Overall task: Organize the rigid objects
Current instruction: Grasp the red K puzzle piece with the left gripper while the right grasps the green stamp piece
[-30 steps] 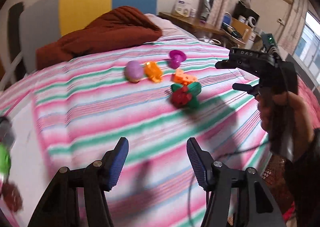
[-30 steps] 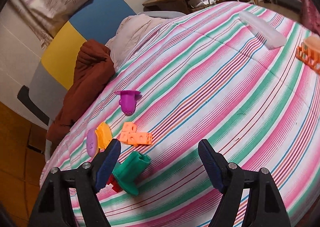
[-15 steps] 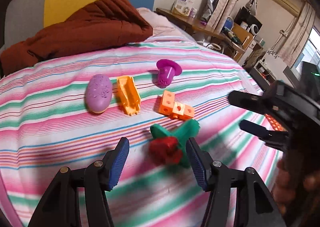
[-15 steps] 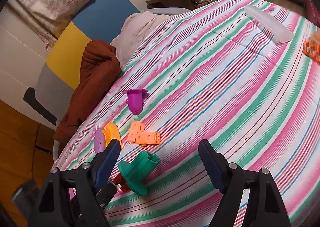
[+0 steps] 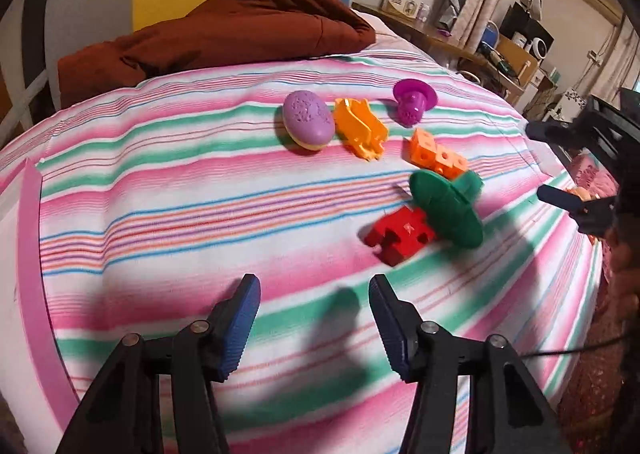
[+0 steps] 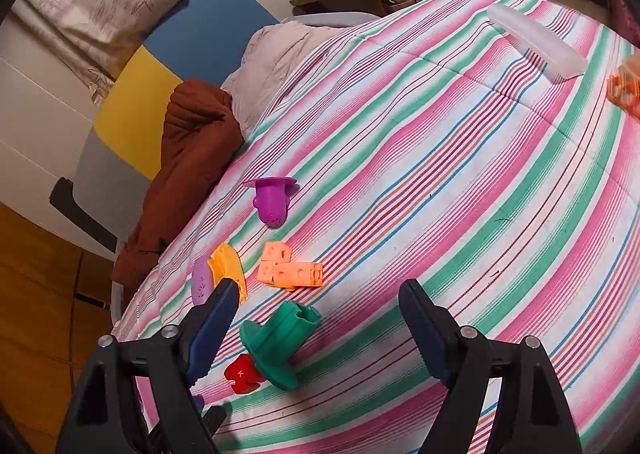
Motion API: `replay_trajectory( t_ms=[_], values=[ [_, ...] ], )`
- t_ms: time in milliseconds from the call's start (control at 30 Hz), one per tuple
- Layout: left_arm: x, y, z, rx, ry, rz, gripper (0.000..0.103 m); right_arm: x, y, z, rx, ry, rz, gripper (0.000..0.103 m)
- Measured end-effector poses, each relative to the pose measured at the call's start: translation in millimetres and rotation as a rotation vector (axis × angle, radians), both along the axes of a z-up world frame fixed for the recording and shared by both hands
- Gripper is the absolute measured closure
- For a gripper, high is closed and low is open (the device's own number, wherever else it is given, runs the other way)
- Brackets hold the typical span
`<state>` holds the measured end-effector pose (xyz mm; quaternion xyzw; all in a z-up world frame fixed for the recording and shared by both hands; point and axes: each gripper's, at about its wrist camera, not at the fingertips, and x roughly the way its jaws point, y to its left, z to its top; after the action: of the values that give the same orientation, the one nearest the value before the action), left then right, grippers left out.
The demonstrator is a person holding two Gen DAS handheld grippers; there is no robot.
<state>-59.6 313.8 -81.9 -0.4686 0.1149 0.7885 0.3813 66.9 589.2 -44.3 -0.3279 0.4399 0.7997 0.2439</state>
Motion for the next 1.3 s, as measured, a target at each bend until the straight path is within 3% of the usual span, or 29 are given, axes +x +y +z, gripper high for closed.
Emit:
replay_trajectory(
  t_ms=[233,500,533,567,600,833,967,1067,1200,1300],
  values=[
    [16,34,10,-0.020,0.085,-0.167,0.046,0,0,-2,-0.005,-0.004,0.003,0.020],
    [13,84,-1,-0.111,0.151,-0.298,0.046,-2,0,-4,-0.018,-0.008,0.015,0.019],
    [11,87,-4,-0.118,0.155,-0.299,0.047,-3,-1,-5,-0.019,-0.011,0.017,0.019],
    [10,87,-7,-0.117,0.153,-0.298,0.062,-4,-1,-5,-0.020,-0.012,0.020,0.019],
    [10,86,-8,-0.106,0.164,-0.296,0.070,-5,-2,-5,-0.019,-0.014,0.025,0.019],
    [27,47,-8,-0.058,0.169,-0.216,0.070,-16,-8,-8,-0.007,-0.033,0.077,0.020],
    [35,16,-8,-0.032,0.144,-0.119,0.070,-22,-13,-16,-0.050,-0.032,0.127,0.027],
    [48,-4,-8,-0.036,0.178,-0.087,0.070,-29,-17,-27,-0.118,-0.028,0.176,0.034],
    [69,-27,-9,-0.041,0.224,-0.060,0.071,-38,-23,-36,-0.174,-0.020,0.225,0.034],
    [80,-41,-8,-0.026,0.230,-0.045,0.071,-46,-31,-37,-0.153,-0.033,0.245,0.034]
  ],
)
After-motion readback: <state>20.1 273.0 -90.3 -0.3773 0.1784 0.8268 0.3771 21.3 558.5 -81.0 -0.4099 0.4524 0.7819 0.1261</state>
